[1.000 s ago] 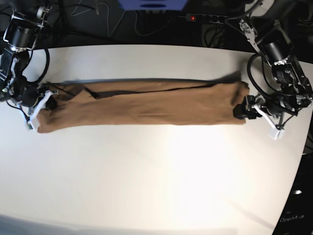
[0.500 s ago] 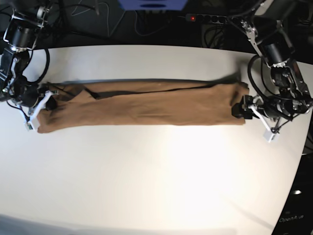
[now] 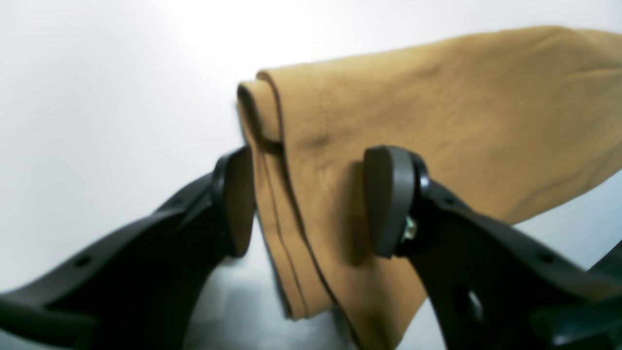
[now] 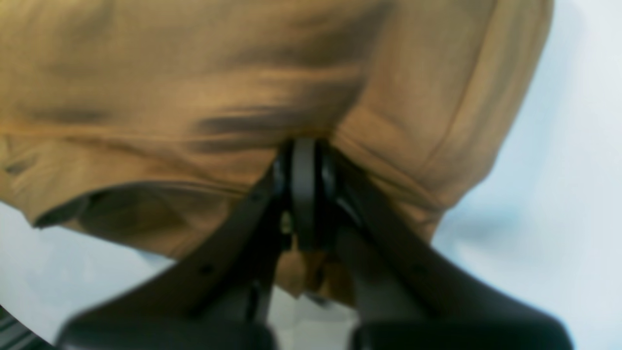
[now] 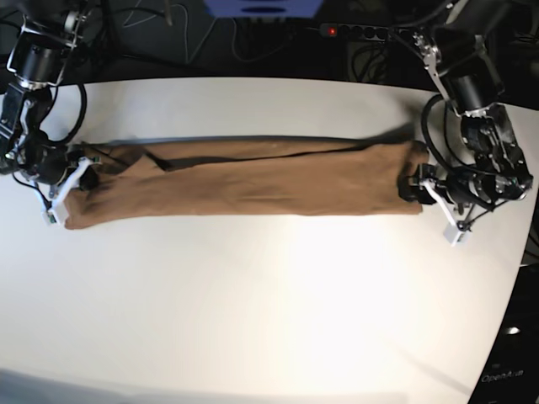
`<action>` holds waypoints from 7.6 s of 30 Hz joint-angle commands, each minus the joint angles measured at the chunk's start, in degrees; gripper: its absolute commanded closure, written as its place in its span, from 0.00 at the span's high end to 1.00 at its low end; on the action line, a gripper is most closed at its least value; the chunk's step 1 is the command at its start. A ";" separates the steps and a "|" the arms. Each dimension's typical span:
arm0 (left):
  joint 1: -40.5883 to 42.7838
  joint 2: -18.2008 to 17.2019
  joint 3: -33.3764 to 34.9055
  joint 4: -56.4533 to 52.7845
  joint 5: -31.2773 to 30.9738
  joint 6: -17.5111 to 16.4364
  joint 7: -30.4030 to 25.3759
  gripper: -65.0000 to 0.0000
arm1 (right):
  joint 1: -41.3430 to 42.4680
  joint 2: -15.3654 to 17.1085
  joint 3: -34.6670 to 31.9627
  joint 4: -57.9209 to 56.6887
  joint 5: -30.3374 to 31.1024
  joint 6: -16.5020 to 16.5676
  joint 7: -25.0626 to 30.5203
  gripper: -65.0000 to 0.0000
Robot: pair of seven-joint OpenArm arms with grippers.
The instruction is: Fold the T-shirt properly
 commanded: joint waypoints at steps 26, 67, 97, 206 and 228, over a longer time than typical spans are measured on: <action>0.08 3.94 0.52 -9.03 13.05 0.91 6.90 0.05 | -0.20 -0.91 -0.84 -0.92 -3.76 -0.25 -5.50 0.02; -3.88 21.08 27.42 29.30 15.68 14.58 6.90 0.04 | -0.11 -2.41 -0.93 -0.75 -8.24 -0.25 -5.41 0.02; -7.57 21.08 39.55 15.32 -9.72 39.28 -2.55 0.04 | 0.51 -6.45 -0.84 -0.66 -16.50 -0.25 -5.32 0.01; 3.33 7.11 50.81 -1.91 -21.33 38.75 -25.76 0.05 | 1.74 -1.18 4.09 20.79 -16.24 -0.25 -17.37 0.46; 4.12 7.20 50.72 -1.91 -21.33 38.75 -25.76 0.05 | 6.31 -2.85 5.23 9.63 -16.24 -0.25 -17.10 0.59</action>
